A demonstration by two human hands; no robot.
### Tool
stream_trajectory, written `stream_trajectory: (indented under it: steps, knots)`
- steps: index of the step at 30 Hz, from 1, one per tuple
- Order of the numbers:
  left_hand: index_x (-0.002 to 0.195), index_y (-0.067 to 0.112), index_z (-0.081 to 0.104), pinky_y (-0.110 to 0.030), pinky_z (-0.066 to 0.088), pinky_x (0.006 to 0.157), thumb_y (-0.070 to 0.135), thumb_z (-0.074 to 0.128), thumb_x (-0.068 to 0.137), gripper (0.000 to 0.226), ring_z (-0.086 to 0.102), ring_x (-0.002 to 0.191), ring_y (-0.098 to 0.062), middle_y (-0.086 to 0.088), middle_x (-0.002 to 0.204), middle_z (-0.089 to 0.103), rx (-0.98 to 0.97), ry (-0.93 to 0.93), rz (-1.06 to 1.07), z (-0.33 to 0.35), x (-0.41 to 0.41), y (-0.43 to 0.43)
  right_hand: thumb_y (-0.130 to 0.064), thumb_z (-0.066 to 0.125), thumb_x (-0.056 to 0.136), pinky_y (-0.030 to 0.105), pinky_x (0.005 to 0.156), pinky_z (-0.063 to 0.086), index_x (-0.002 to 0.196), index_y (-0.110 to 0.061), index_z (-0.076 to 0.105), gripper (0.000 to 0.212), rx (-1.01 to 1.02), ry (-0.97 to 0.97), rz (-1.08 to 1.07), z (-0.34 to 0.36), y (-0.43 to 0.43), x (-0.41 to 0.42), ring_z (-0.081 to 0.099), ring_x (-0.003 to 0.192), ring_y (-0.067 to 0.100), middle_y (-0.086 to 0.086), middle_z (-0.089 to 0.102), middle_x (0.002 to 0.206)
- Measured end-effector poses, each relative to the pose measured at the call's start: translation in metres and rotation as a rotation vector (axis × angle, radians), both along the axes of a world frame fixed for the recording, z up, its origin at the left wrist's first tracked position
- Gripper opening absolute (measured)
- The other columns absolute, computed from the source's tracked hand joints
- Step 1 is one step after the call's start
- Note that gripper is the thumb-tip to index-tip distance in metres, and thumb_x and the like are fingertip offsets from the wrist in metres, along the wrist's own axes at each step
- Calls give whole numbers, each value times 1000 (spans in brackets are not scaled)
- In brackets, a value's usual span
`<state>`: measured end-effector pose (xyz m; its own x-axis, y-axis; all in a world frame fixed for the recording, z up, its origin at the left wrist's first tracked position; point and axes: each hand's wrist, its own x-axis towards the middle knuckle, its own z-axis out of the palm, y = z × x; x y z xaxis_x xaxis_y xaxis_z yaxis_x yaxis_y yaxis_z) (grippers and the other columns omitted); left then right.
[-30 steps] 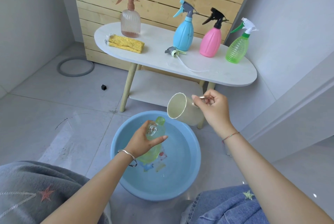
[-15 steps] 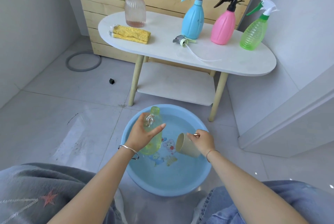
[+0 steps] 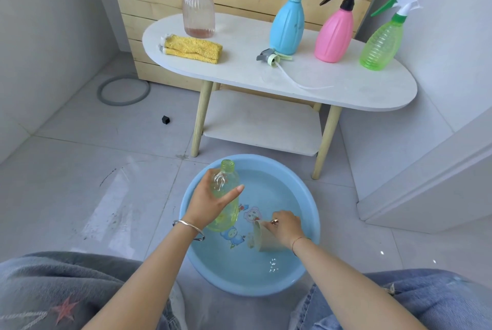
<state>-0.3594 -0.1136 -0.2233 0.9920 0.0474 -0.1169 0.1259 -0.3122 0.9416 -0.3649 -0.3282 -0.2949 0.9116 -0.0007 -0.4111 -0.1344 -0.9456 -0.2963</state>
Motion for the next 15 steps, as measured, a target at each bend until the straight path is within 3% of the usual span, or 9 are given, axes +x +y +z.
stream_trajectory:
  steps: [5, 9, 12, 15]
  knots:
    - [115, 20, 53, -18, 43, 87, 43, 80, 71, 56, 59, 102, -7, 8, 108, 63, 19, -10, 5, 3, -1, 1, -37, 57, 90, 31, 59, 23, 58, -18, 26, 49, 270, 36, -183, -4, 8, -5, 32, 59, 16, -4, 30, 59]
    - [104, 27, 53, -3, 38, 75, 37, 81, 74, 42, 58, 97, 3, 14, 102, 63, 27, -38, 22, 7, -1, 2, -19, 64, 82, 26, 51, 22, 56, -17, 30, 43, 570, -11, -425, 8, 4, -6, 26, 59, 16, -1, 26, 57]
    - [110, 20, 54, -1, 38, 75, 35, 81, 74, 47, 58, 96, 4, 12, 102, 62, 14, -60, 43, 12, -2, 2, -13, 65, 81, 21, 44, 17, 54, -19, 27, 47, 713, -58, -543, 23, -2, -4, 21, 57, 16, -2, 21, 56]
    - [108, 17, 55, 0, 38, 73, 32, 80, 75, 44, 58, 89, 11, 13, 97, 62, -1, -101, 70, 19, -2, 3, -17, 66, 83, 24, 50, 22, 65, -11, 43, 29, 815, -113, -607, 44, -9, 1, 26, 65, 18, 6, 27, 65]
